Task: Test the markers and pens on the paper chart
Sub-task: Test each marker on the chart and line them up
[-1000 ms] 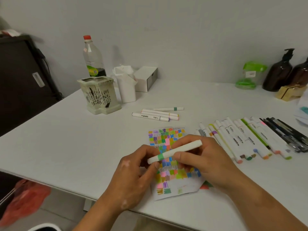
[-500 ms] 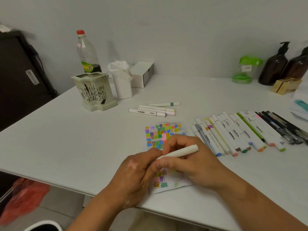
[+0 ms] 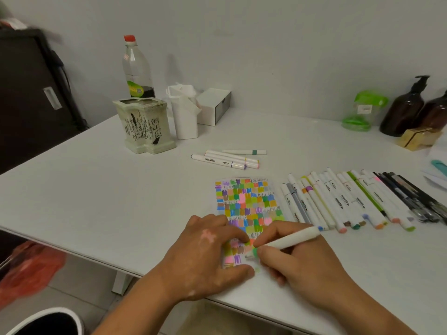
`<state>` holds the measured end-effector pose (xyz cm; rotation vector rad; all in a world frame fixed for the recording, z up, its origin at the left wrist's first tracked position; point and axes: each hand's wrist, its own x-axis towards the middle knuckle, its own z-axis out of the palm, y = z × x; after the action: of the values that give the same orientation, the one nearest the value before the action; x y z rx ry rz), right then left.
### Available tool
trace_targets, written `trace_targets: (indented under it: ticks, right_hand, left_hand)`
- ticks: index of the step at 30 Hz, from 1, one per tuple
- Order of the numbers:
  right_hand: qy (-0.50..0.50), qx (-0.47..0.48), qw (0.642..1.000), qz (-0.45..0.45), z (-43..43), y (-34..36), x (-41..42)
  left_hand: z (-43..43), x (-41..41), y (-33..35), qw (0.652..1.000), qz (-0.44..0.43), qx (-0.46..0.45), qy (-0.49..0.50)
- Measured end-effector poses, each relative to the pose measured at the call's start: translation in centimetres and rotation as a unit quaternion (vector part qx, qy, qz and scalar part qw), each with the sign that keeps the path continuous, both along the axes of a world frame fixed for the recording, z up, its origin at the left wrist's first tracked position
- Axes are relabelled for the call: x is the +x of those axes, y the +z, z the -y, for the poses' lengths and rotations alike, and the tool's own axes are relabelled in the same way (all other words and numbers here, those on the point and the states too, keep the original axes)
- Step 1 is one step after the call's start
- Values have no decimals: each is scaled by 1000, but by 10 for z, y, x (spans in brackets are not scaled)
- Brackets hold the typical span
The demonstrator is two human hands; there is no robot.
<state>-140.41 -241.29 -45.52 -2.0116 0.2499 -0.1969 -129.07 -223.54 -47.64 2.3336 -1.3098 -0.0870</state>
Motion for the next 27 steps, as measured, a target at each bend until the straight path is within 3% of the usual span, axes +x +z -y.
trace_targets:
  ticks: [3, 27]
  right_hand:
    - [-3, -43, 999, -10, -4, 2, 1]
    - [0, -58, 998, -25, -5, 1, -1]
  left_hand:
    - [0, 0, 0, 1000, 1, 8, -1]
    - [0, 0, -3, 1000, 5, 12, 6]
